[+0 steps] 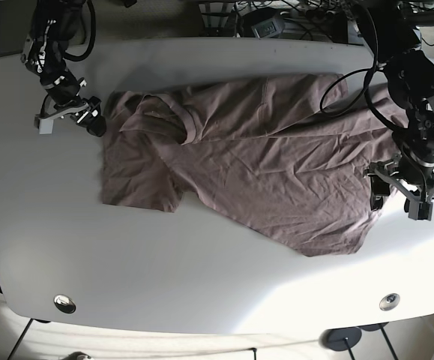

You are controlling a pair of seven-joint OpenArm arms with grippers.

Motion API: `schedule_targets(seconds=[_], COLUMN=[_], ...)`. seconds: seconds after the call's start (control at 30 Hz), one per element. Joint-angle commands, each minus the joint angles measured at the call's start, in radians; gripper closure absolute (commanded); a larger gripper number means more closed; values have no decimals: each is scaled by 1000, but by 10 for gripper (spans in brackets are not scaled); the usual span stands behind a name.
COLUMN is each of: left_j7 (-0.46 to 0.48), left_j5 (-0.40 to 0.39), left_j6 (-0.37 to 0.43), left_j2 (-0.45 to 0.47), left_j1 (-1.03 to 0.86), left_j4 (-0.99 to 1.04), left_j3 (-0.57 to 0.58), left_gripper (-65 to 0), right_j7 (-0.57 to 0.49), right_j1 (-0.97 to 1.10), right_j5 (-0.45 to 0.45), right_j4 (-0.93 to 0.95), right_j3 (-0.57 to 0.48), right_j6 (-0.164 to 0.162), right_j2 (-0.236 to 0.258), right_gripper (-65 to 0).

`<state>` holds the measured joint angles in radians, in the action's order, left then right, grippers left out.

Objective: Fold the T-shirt properly
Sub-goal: 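Release the left gripper and move it to the shirt's hem corner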

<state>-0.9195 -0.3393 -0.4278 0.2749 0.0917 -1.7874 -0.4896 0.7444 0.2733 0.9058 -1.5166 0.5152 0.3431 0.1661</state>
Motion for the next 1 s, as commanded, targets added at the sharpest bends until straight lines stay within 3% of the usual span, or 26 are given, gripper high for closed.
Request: schedule_targets(seconds=[0.03,0.17,0.27,0.5,0.63,0.7,0.8,0.9,1.0], left_j7=[26,27,27,27,33,86,277,419,595], left_j5=[-7,-5,-7,-5,-5,-4,-4,-5,-5], left_j6=[4,4,4,4,5,5,14,125,137], left_j2=[17,17,17,25,25,25,57,85,100], left_j1=[15,39,53,92,202,248,331,415,520], left_j4=[-15,-12,44,93,260,346,579,789,1062], left_j3=[-7,-8,-8,-11,-8,-7,84,184,268], left_gripper=[-433,-433,-433,-433,-435,-436,-439,-440,-440], right_j7=[-16,-16,-16,-16,-15,-15,-15,-15,-15], right_j1=[-1,11,-29,-90,-102,-102,-104,-104,-102], right_j5=[14,3,-86,-123,-127,-127,-129,-129,-130], right_j4=[-17,-12,8,80,133,135,133,133,87], right_j3=[0,-3,-3,-5,-25,-57,-86,-86,-86], right_j6=[15,14,12,14,20,20,14,17,17], right_j2=[8,-41,-86,-90,-90,-84,-84,-81,-72], right_gripper=[-312,-312,-312,-312,-298,-217,-13,-19,-19])
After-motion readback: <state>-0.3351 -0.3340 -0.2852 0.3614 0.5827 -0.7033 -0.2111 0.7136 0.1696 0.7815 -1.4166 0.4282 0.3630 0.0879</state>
